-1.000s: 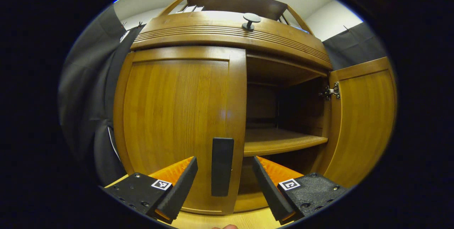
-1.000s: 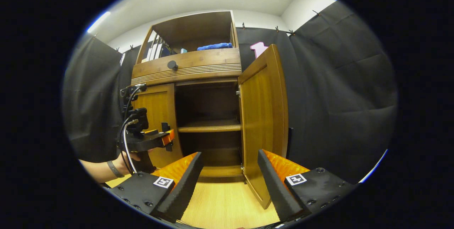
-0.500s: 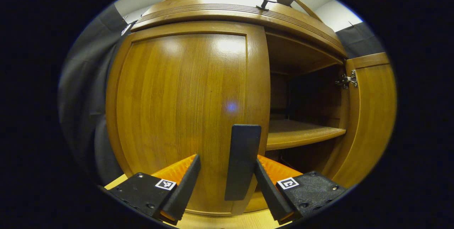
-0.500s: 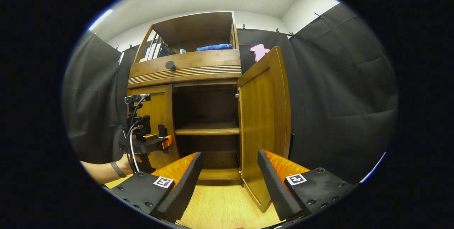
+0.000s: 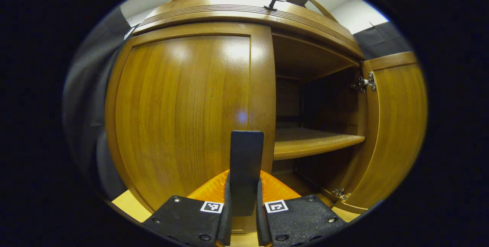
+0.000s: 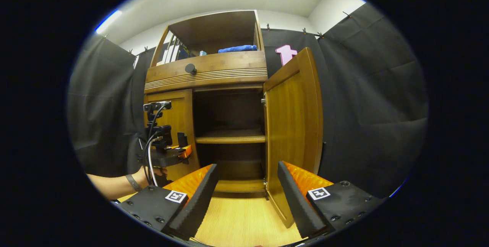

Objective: Open the right door of the double-door shoe cabinet with the right hand, and open the left door with the left hand.

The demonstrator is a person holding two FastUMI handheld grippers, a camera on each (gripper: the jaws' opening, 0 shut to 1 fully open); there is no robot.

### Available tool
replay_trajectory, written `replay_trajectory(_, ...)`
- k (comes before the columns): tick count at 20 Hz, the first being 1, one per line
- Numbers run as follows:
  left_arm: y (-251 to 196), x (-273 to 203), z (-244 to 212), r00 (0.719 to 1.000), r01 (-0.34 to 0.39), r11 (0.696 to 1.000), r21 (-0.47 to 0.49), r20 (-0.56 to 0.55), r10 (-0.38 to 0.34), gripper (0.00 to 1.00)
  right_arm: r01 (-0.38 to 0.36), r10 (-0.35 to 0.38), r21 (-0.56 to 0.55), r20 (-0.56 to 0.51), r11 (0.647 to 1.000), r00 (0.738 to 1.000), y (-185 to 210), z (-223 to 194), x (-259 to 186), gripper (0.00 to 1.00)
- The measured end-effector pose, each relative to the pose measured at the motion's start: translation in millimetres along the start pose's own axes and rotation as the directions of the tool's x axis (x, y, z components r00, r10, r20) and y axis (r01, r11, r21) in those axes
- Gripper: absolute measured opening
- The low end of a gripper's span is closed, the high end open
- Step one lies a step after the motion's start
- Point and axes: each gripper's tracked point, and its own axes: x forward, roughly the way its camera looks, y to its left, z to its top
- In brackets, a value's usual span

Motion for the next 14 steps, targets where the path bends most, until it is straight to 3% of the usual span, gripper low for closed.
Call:
replay_trajectory(5, 0, -33, 2, 1.000, 0.025, 1.000, 0.000, -0.003, -0.025, 0.24, 0.003, -0.003, -0.004, 0.009, 1.000, 1.000, 4, 0, -10, 0.99)
replay_trajectory(14, 34, -125, 7, 0.999, -0.034, 0.999, 0.020, -0.040, 0.035, 0.23, -0.010, 0.010, -0.018, 0.027, 1.000, 1.000, -9, 8, -13, 0.99)
